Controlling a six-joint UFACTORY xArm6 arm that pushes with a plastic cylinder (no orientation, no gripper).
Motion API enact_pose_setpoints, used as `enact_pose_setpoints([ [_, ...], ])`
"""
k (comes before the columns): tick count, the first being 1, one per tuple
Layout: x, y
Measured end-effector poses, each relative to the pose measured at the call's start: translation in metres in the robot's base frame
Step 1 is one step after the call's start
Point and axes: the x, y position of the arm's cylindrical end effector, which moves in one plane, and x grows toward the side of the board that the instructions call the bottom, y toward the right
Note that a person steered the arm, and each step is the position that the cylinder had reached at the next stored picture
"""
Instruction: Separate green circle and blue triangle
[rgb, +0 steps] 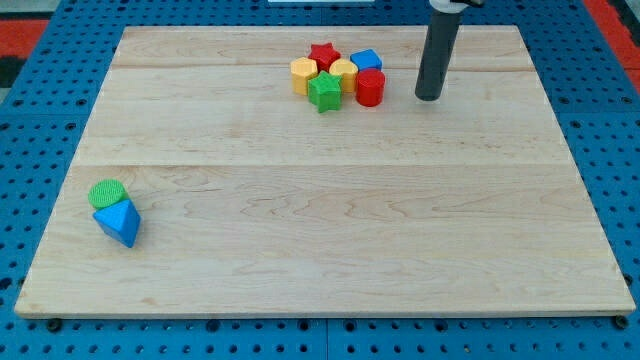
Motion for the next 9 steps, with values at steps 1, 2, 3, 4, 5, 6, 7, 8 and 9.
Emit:
enact_pose_setpoints([
  [1,0.006,-0.009],
  [2,0.023,-0.070],
  [3,0.040,-0.136],
  [4,0.061,-0.178],
  [5,0.060,-0.224],
  [6,0.059,-0.278],
  [7,0.077,-0.369],
  [8,0.131,-0.403],
  [9,0.171,-0.403],
])
